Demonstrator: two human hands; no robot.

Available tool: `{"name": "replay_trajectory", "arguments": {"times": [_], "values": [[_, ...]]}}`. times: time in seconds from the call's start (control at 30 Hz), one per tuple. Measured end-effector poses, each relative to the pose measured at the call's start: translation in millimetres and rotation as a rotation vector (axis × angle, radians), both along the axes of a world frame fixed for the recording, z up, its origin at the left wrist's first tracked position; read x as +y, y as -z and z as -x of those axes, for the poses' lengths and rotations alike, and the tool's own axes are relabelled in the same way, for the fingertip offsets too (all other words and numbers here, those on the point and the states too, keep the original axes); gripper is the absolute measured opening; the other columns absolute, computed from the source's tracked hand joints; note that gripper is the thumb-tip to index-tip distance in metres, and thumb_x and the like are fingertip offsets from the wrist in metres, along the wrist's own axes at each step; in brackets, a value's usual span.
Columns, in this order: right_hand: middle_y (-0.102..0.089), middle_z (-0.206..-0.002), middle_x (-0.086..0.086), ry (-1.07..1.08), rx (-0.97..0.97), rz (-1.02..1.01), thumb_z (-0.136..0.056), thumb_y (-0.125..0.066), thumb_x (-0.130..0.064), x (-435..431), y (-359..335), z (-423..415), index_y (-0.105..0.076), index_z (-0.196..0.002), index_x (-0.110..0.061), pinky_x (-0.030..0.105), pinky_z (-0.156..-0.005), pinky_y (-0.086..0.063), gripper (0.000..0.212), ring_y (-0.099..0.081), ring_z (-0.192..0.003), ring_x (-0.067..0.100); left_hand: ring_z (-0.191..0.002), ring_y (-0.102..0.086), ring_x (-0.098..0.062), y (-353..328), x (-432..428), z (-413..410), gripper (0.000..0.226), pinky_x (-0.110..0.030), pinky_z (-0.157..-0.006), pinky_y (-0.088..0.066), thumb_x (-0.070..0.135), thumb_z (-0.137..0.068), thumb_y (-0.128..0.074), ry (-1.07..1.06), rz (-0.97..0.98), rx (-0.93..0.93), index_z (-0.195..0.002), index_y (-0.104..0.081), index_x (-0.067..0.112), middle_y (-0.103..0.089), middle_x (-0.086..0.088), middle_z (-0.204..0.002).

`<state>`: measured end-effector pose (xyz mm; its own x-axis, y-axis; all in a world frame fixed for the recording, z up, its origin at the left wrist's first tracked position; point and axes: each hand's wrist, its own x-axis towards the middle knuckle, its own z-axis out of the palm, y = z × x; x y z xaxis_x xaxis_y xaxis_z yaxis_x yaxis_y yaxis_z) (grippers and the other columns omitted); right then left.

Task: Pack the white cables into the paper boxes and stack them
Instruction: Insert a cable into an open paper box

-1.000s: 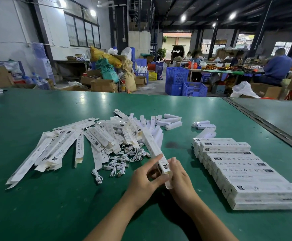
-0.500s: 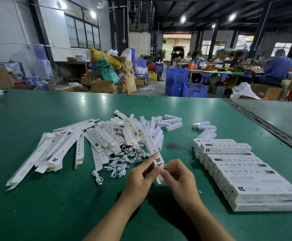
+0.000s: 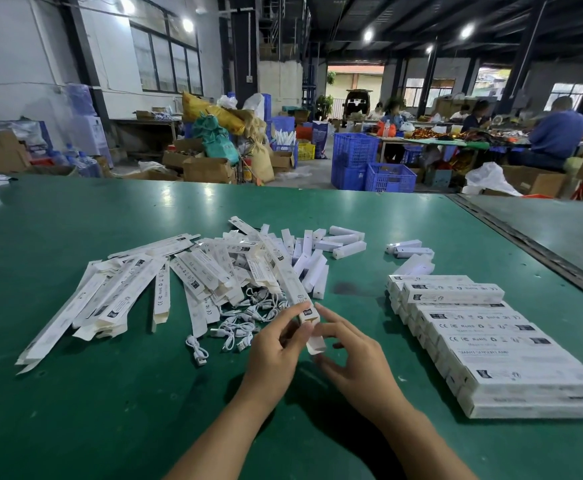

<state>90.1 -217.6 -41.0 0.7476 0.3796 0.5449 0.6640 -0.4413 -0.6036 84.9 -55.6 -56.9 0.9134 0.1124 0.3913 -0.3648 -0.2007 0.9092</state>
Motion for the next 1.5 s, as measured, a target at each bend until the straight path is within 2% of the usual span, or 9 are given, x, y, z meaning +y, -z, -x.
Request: {"name": "replay_trajectory", "arguments": {"times": [0.13, 0.3, 0.4, 0.53, 0.8, 1.1, 1.2, 1.37, 1.5], "values": [[-0.053, -0.138, -0.021, 0.054, -0.082, 0.009, -0.087, -0.071, -0.021, -1, 3, -2, -0.067, -0.103, -0.026, 0.029, -0.088, -0.053, 0.017, -0.059, -0.114, -0.003, -0.105, -0.068, -0.001, -1, 0, 2, 0.026, -0.015, -0.087, -0.051, 0.043, -0.091, -0.061, 0.021, 0.008, 0.011, -0.115, -0.064, 0.053, -0.073, 0.023, -0.108], [-0.056, -0.132, -0.020, 0.053, -0.129, -0.020, -0.093, -0.057, -0.043, 1, 2, -1, -0.064, -0.104, -0.027, 0.025, -0.083, -0.052, 0.021, -0.060, -0.108, -0.004, -0.114, -0.062, 0.005, -3, -1, 1, 0.024, -0.017, -0.093, -0.050, 0.049, -0.092, -0.055, 0.029, 0.024, 0.016, -0.110, -0.064, 0.063, -0.066, 0.034, -0.115], [-0.062, -0.117, -0.023, 0.091, -0.123, -0.048, -0.092, -0.064, -0.031, 2, 4, -1, -0.056, -0.108, -0.032, 0.022, -0.077, -0.051, 0.018, -0.062, -0.095, -0.005, -0.106, -0.067, -0.001, -2, -2, 0, 0.024, -0.022, -0.091, -0.054, 0.061, -0.089, -0.051, 0.038, 0.042, 0.018, -0.107, -0.066, 0.063, -0.071, 0.027, -0.111], [-0.067, -0.088, -0.017, 0.114, -0.119, -0.105, -0.092, -0.067, -0.023, 2, 6, -1, -0.050, -0.117, -0.034, 0.013, -0.069, -0.049, 0.032, -0.065, -0.076, -0.001, -0.099, -0.071, -0.008, 3, -2, -4, 0.025, -0.036, -0.092, -0.058, 0.049, -0.092, -0.053, 0.032, 0.018, 0.031, -0.109, -0.067, 0.061, -0.073, 0.020, -0.108], [-0.067, -0.113, -0.011, 0.117, -0.275, -0.112, -0.086, -0.072, -0.006, 3, 8, -6, -0.069, -0.096, -0.016, 0.007, -0.075, -0.048, 0.015, -0.063, -0.081, -0.008, -0.098, -0.071, -0.007, 5, -2, -4, 0.036, -0.034, -0.089, -0.058, 0.074, -0.084, -0.051, 0.022, 0.026, 0.012, -0.114, -0.064, 0.060, -0.072, 0.023, -0.111], [-0.068, -0.115, -0.012, 0.146, -0.314, -0.098, -0.091, -0.066, -0.016, 3, 8, -6, -0.069, -0.093, -0.017, 0.026, -0.069, -0.055, 0.005, -0.067, -0.087, 0.002, -0.098, -0.071, -0.007, 3, -2, -3, 0.040, -0.036, -0.089, -0.059, 0.074, -0.084, -0.053, 0.044, 0.011, 0.042, -0.118, -0.064, 0.057, -0.071, 0.023, -0.113], [-0.070, -0.111, -0.012, 0.135, -0.287, -0.118, -0.087, -0.071, -0.006, 2, 9, -7, -0.069, -0.090, -0.013, 0.026, -0.072, -0.056, 0.008, -0.067, -0.089, -0.002, -0.100, -0.071, -0.009, 3, -1, -2, 0.050, -0.039, -0.090, -0.058, 0.076, -0.081, -0.056, 0.072, -0.015, 0.058, -0.121, -0.066, 0.049, -0.075, 0.014, -0.108], [-0.071, -0.100, -0.014, 0.174, -0.231, -0.168, -0.079, -0.076, 0.002, 3, 8, -5, -0.068, -0.087, -0.009, 0.011, -0.075, -0.051, 0.016, -0.065, -0.084, -0.005, -0.082, -0.067, 0.003, -5, -1, 6, 0.041, -0.013, -0.073, -0.049, 0.072, -0.074, -0.062, 0.069, -0.096, 0.037, -0.111, -0.067, 0.054, -0.073, 0.019, -0.083], [-0.071, -0.084, -0.014, 0.204, -0.185, -0.201, -0.078, -0.080, -0.004, 3, 5, -1, -0.071, -0.093, -0.015, 0.017, -0.067, -0.053, 0.021, -0.065, -0.075, -0.002, -0.091, -0.070, -0.009, -5, -2, 6, 0.040, -0.029, -0.084, -0.056, 0.071, -0.076, -0.060, 0.078, -0.102, 0.053, -0.113, -0.065, 0.056, -0.075, 0.011, -0.092]]}}
